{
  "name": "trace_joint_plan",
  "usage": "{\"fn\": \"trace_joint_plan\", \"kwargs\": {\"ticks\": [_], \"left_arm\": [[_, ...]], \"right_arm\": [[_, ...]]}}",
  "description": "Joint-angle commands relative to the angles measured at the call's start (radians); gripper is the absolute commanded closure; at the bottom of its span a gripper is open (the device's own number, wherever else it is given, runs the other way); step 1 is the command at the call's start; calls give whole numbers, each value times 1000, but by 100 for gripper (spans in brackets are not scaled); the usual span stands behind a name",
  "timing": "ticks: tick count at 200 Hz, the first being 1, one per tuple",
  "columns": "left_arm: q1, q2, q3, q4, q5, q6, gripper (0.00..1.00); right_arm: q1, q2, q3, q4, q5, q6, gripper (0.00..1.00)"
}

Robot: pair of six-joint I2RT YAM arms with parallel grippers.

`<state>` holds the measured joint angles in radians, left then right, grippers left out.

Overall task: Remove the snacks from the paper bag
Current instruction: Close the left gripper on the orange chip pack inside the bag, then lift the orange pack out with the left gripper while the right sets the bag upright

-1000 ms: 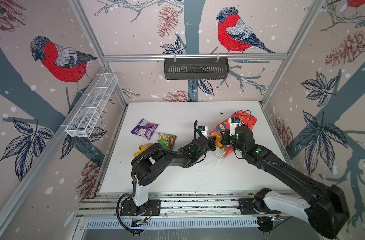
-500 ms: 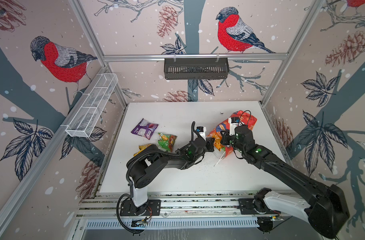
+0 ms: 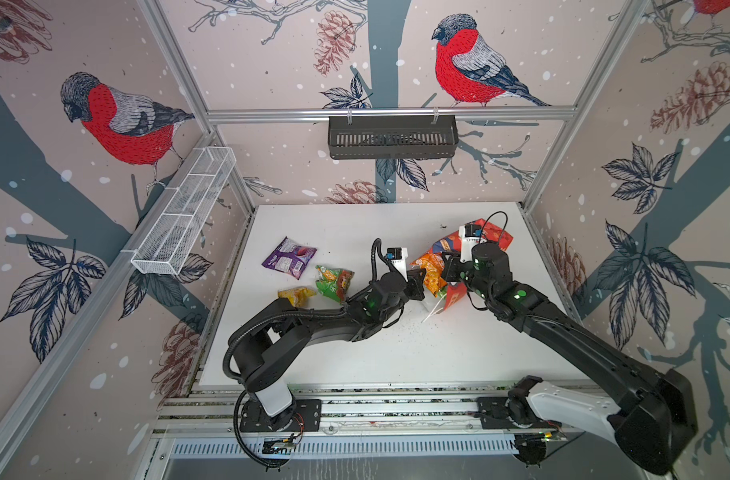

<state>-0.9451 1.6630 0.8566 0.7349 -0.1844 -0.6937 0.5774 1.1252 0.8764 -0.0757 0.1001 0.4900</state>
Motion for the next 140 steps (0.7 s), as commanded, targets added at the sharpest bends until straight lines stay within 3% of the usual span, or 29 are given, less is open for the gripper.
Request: {"fn": "trace_joint_plan", "kwargs": {"ticks": [1, 44, 112, 140], "left_arm": [[-1, -71, 23, -58, -70, 87, 100], [-1, -156, 121, -249, -71, 169, 100], [-1, -204, 133, -323, -101, 191, 100], [-1, -218, 135, -332, -119, 205, 100]], "right_arm": [[-13, 5, 50, 25, -62, -23, 100], [-68, 6, 156, 40, -246, 35, 100], [-137, 45, 210, -4, -382, 104, 100], [-164, 51, 198, -18, -372, 116, 99]]}}
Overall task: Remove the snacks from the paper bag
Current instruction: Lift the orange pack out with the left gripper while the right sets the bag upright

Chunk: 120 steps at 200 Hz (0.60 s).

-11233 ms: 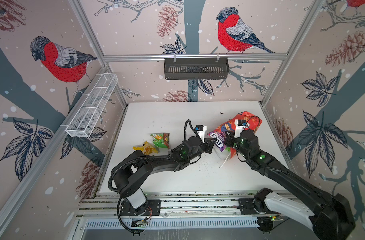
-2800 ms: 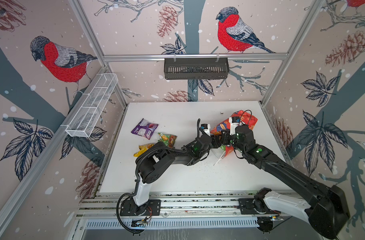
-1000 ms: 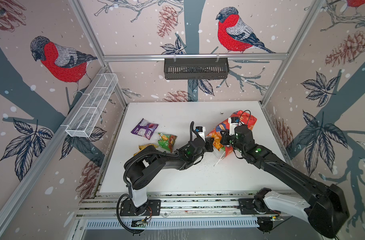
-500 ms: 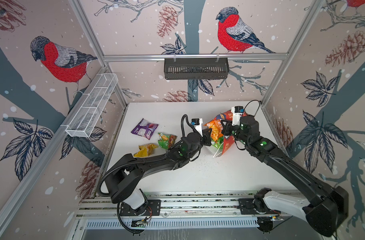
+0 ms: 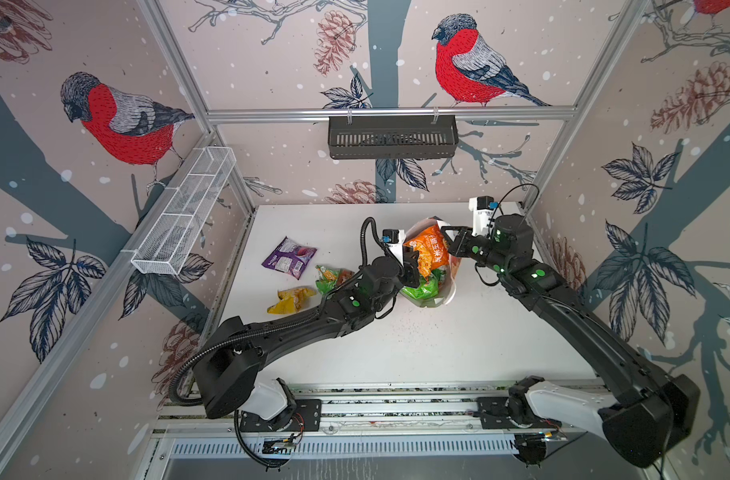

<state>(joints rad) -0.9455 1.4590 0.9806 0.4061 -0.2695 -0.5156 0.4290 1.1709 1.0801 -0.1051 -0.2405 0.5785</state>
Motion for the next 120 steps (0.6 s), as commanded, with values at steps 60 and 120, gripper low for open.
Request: {"fn": "trace_joint_plan", "kwargs": {"ticks": [60, 120], "left_arm": [[-1, -20, 12, -10, -51, 56, 100], [-1, -32, 12, -10, -62, 63, 100]], "right_arm": [[-45, 4, -21, 6, -26, 40, 100], [-50, 6, 7, -51, 31, -7, 98]]}}
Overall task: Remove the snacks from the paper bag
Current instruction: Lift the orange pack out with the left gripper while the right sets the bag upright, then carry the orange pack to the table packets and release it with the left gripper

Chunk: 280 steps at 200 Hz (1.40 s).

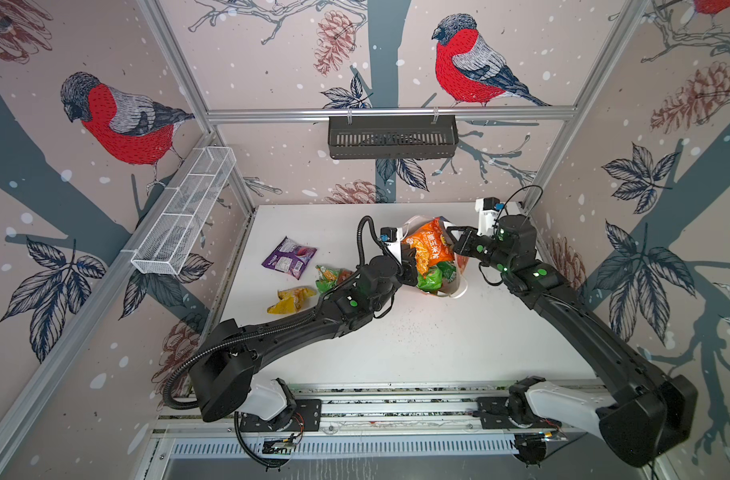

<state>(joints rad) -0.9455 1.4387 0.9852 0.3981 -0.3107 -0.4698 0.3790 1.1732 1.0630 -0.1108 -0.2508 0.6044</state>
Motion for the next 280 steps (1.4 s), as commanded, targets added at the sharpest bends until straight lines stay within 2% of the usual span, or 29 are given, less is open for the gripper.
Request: {"fn": "trace_joint_plan", "kwargs": {"ticks": [1, 56, 128, 154, 205, 209, 221, 225, 280], "left_arm": [[-1, -12, 7, -2, -22, 17, 100], [-1, 4, 58, -10, -22, 38, 100], [2, 42, 98, -15, -25, 53, 100], [8, 29, 99, -23, -34, 61, 100], [17, -63, 62, -40, -118, 103, 100], [19, -70, 61, -42, -122, 105, 100], [26, -95, 54, -45, -135, 110, 100], [27, -103, 51, -45, -140, 113, 100], [37, -226, 20, -69, -222, 168, 100]], "right_arm": [[0, 4, 26, -49, 43, -35, 98], [-3, 46, 125, -191, 147, -143, 93], [-12, 141, 234, -342, 221, -252, 91], [-17, 138, 238, -343, 232, -263, 91], [-20, 137, 223, -337, 228, -270, 88], [-21, 136, 221, -337, 227, -269, 87], [-21, 129, 211, -335, 226, -267, 73], [-23, 126, 206, -333, 225, -265, 72], [-34, 85, 163, -318, 228, -260, 66]]}}
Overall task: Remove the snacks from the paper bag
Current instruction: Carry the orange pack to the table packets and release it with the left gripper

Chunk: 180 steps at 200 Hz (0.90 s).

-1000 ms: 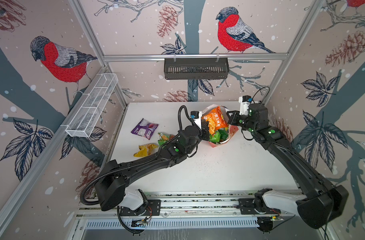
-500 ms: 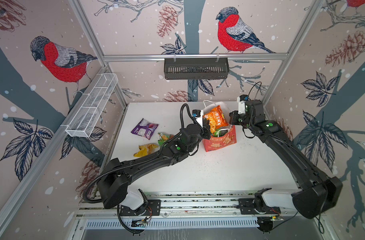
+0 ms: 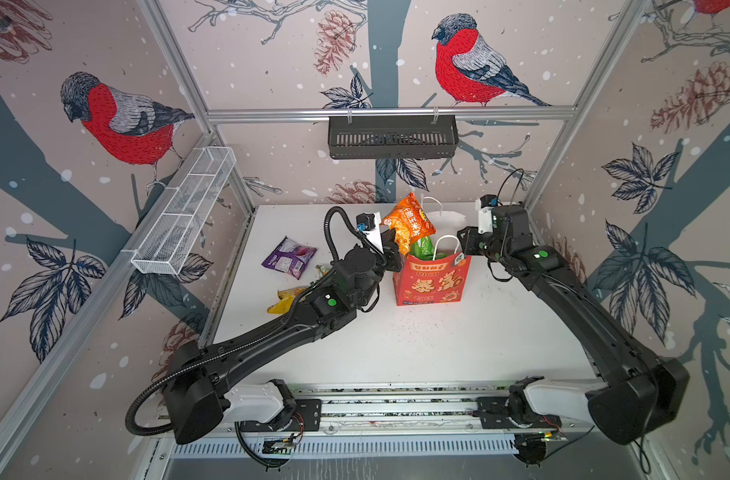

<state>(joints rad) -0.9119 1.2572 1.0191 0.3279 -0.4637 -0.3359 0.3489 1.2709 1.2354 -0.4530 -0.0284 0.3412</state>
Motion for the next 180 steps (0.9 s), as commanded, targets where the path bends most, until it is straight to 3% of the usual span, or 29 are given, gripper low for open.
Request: {"fn": "trace_joint_plan", "kwargs": {"ticks": [1, 68, 113, 180], "left_arm": [[4, -47, -15, 1, -72, 36, 100], [48, -199, -67, -125, -160, 52, 100], [184, -327, -154, -232, -108, -32, 100], [404, -387, -221, -398, -19, -104, 100]], "right_arm": [[-5, -13, -11, 24, 5, 3, 66], [-8, -57, -30, 46, -12, 6, 57], [-8, -86, -38, 80, -39, 10, 53], [-7, -119, -58, 101, -51, 13, 52]]}}
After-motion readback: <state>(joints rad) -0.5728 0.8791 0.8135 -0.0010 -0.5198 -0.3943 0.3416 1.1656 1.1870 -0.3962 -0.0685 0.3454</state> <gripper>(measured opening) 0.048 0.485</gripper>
